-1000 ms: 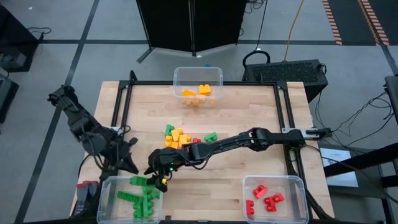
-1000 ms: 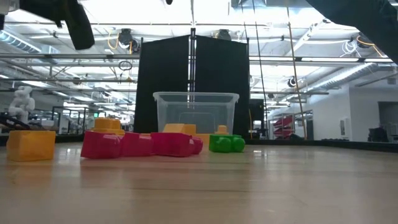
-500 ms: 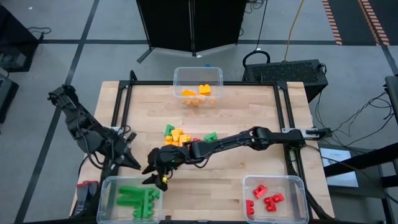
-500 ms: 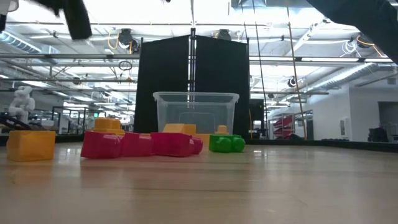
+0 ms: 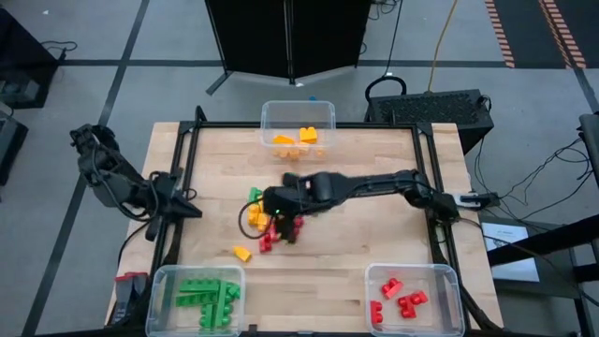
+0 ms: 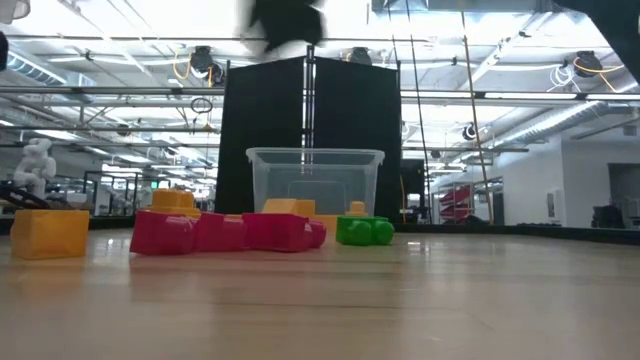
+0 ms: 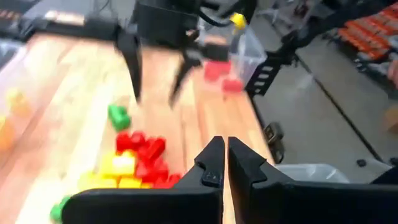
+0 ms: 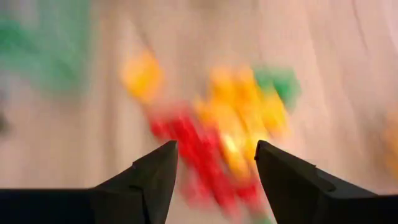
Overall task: Sort blocks
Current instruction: Put the green game piece into the bottom left transparent bin
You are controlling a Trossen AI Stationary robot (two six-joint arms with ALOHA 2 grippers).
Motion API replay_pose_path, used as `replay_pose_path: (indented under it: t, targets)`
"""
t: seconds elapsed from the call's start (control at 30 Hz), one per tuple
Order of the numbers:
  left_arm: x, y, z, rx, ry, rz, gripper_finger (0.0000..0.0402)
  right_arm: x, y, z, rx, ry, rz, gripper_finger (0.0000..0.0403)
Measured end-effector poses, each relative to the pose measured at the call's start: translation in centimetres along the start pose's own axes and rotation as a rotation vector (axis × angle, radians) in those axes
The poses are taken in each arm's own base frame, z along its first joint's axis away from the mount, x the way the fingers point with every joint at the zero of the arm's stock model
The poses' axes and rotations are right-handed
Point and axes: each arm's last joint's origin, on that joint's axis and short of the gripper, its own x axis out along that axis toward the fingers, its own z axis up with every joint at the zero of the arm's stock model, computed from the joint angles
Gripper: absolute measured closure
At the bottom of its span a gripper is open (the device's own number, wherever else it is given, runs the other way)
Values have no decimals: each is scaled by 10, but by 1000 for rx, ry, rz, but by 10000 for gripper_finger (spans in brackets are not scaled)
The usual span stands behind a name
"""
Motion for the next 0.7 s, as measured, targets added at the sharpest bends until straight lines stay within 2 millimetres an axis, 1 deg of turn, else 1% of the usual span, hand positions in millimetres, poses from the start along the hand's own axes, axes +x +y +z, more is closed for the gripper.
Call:
replay_pose_path:
  t: [0.1, 0.17, 0.33, 0.47, 0.53, 0.57, 0.63, 0.7]
  targets:
    - [-1, 4, -6, -27, 52, 31, 399, -2, -15, -21, -42, 242, -70, 190]
    - [0, 5, -8, -36, 77, 48, 399, 4, -21, -32, -91, 356, -84, 190]
    - [0, 5, -10, -27, 93, 58, 399, 23, -35, -46, -219, 479, -49, 190]
    - [0, 5, -10, -28, 94, 57, 399, 41, -51, -61, -266, 579, 12, 190]
    - [0, 5, -10, -28, 94, 58, 399, 46, -59, -69, -271, 603, 51, 190]
    - [0, 5, -10, -28, 95, 58, 399, 47, -62, -71, -267, 588, 70, 190]
    - [0, 6, -10, -27, 97, 59, 399, 48, -68, -75, -257, 530, 111, 190]
    - [0, 6, -10, -27, 97, 59, 399, 48, -72, -80, -252, 456, 117, 190]
